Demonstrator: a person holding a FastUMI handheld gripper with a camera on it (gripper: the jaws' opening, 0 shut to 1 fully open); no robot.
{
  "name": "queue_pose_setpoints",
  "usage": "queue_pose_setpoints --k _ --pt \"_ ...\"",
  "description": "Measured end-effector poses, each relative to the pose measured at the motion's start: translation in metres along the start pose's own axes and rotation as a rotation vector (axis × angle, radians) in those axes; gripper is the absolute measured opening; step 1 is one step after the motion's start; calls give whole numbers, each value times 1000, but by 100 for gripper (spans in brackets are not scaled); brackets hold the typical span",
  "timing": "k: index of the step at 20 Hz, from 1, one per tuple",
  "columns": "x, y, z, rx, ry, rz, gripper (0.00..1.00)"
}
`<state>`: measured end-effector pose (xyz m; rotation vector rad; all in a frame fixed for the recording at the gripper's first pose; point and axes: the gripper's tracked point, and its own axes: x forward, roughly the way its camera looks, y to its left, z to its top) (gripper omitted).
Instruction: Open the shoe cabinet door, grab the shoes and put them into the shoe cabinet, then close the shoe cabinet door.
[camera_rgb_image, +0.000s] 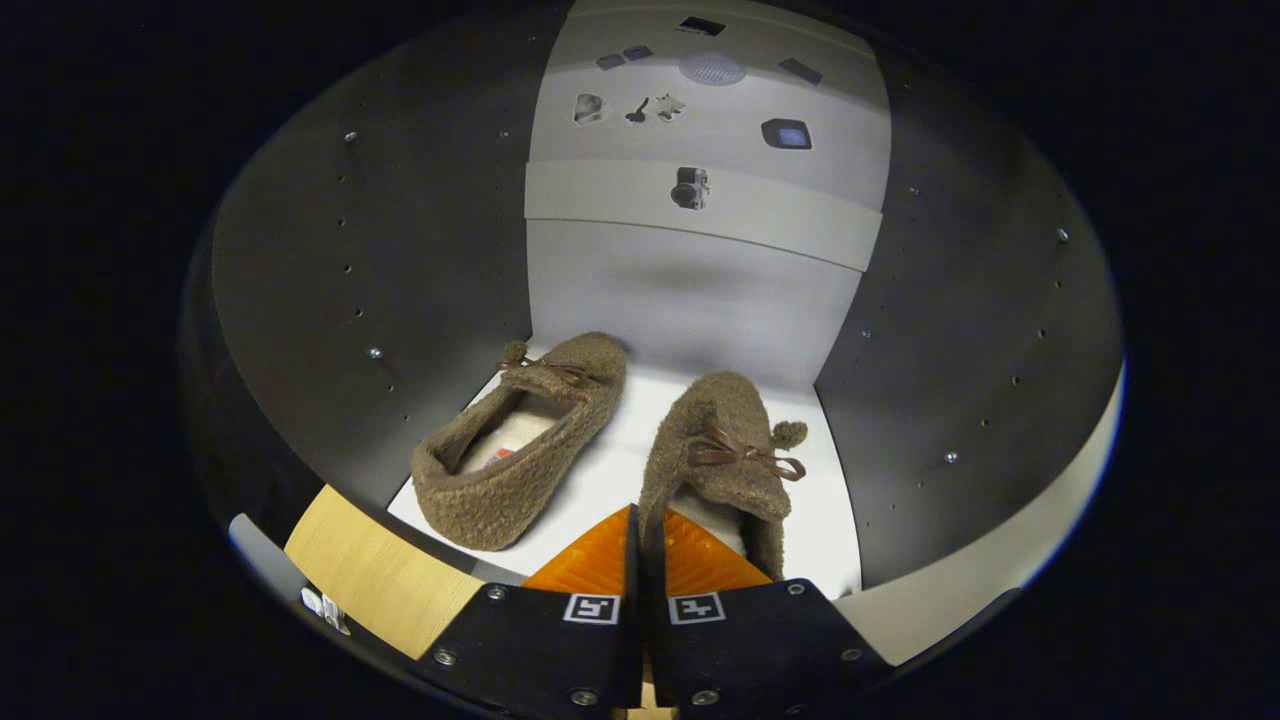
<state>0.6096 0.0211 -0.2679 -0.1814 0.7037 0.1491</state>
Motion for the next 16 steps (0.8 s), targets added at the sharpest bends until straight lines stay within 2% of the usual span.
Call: queue_pose_setpoints --k 7,9,11,13,15,16 --pt "43 -4 18 -17 1 18 4" --pt "52 3 14 -11 15 42 5" --pt "55 2 16 -21 -7 31 10" --pt "56 -2 18 -45 -19 2 18" --pt "51 -4 21 -60 -38 -23 30" --pt "46 -5 23 -65 -46 -36 40"
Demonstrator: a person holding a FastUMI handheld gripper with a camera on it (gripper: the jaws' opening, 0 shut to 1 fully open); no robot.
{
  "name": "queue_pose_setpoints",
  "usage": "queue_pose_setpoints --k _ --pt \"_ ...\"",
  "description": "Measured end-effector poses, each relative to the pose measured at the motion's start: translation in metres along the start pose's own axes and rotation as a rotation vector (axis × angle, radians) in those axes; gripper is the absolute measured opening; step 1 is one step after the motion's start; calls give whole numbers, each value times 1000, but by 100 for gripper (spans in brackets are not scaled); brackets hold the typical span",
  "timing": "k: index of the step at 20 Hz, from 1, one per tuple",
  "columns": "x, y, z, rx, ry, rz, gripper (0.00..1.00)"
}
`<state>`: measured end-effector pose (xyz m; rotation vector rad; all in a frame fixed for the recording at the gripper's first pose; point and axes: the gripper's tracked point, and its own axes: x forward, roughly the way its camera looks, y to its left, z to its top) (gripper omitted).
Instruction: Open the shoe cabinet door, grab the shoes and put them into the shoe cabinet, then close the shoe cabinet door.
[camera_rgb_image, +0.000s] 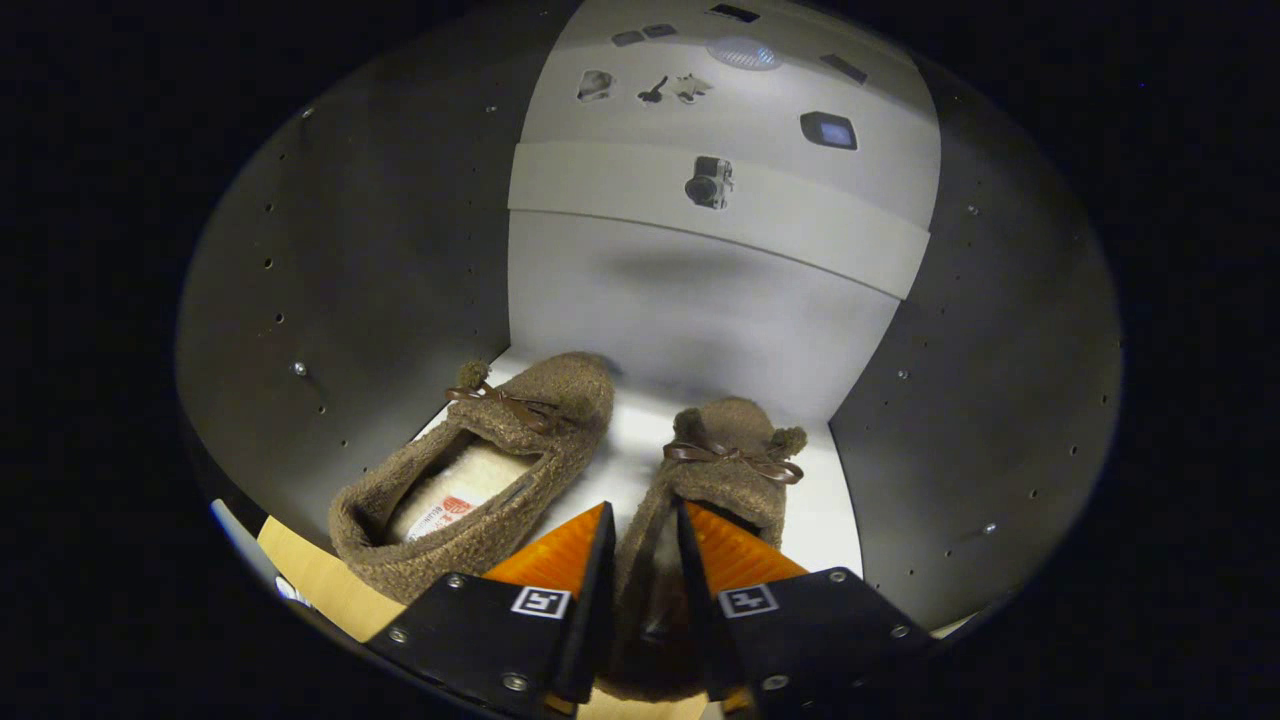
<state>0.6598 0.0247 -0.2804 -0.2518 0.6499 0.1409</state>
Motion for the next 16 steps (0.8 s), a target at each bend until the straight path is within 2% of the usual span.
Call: queue_pose_setpoints --k 2,3,4,6,10,16 --pt "-11 1 1 -4 -7 -10 58" --pt "-19 2 2 1 -16 -14 63" --pt "-27 3 5 8 -32 -24 75" --pt "-45 5 4 17 -53 -42 86" --pt "-96 14 0 32 -90 -76 94" --pt "-184 35 -22 52 -163 -145 96"
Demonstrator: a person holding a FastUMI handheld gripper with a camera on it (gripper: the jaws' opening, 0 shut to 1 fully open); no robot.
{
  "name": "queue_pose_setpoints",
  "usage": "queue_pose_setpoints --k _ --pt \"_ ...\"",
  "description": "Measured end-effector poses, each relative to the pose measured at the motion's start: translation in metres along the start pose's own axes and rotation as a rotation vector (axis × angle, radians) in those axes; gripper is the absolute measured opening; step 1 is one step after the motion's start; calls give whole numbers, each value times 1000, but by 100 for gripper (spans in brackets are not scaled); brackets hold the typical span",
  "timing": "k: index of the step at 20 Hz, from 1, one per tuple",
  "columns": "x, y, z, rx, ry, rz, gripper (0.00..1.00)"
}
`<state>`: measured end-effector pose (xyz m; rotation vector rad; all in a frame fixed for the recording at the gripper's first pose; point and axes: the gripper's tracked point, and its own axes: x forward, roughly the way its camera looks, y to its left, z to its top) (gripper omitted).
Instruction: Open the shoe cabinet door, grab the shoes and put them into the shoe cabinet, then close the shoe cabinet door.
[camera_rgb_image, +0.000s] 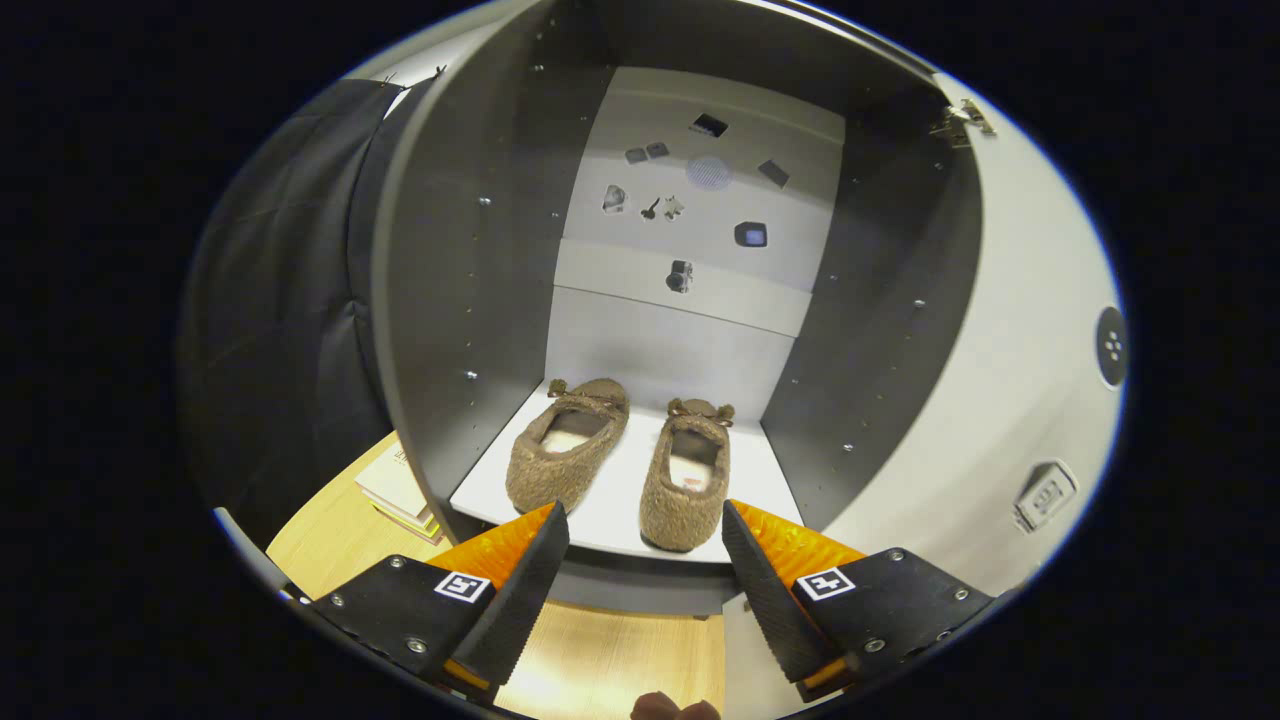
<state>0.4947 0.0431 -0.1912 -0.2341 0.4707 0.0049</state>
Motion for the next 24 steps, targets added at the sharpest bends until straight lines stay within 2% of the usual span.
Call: queue_pose_setpoints --k 5,11,18,24 --pt "-81 6 -12 9 -47 -29 95" --pt "-160 1 -17 108 -104 -4 96" --pt "-240 -48 -28 235 -160 69 96" --pt "-280 -109 -47 276 -189 92 95"
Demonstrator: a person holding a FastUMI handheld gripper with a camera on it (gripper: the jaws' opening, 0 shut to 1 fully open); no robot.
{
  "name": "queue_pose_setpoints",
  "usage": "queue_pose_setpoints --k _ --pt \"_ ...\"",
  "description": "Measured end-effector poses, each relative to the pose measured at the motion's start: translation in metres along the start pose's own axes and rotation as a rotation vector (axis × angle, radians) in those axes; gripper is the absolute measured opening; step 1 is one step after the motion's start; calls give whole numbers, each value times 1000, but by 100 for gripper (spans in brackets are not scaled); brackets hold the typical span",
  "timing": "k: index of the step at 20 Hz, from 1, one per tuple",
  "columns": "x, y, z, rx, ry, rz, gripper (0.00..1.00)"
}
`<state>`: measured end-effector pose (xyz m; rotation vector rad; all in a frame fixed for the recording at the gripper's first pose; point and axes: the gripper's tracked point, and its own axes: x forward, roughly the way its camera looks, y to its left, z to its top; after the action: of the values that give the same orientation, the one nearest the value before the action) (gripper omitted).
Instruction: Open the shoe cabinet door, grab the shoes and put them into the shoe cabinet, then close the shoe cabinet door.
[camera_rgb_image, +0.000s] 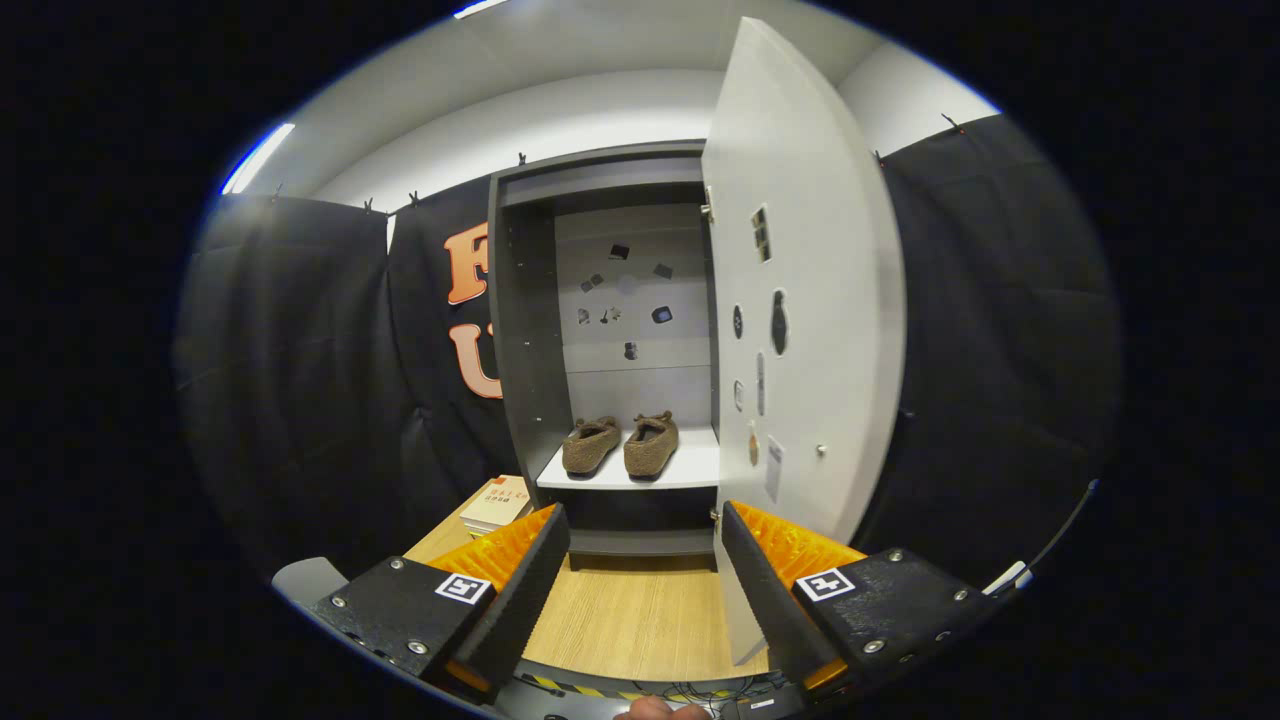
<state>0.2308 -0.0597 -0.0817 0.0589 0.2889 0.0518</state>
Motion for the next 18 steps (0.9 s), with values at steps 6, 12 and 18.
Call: queue_pose_setpoints --k 6,12,18 --pt "-32 -69 12 19 -38 -17 95" --pt "-19 -142 6 13 -30 -88 95" --pt "14 -151 1 17 -12 -51 96"
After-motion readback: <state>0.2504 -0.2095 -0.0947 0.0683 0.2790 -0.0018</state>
